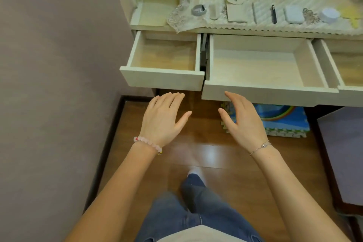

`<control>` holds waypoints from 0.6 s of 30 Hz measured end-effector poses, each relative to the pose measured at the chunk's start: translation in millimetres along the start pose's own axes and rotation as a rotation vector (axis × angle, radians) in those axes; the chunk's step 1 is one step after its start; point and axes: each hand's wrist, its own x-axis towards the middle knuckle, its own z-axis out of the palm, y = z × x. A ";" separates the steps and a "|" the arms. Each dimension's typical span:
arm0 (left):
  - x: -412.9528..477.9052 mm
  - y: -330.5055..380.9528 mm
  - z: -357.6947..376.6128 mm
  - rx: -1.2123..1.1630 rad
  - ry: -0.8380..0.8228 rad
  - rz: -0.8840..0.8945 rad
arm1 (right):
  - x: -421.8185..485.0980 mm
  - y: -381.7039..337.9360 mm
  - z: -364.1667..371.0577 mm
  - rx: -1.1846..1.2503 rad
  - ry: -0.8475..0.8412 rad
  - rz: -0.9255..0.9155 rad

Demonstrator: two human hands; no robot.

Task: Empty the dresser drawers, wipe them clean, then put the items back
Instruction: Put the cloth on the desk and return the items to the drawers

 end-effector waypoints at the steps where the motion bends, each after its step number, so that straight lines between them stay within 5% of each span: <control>1: 9.4 1.3 4.6 0.001 -0.009 0.001 | 7.4 7.0 -2.2 -0.003 -0.006 0.013; 18: 203.8 -5.4 66.1 -0.079 -0.102 0.099 | 163.3 82.7 -6.4 -0.018 0.015 0.145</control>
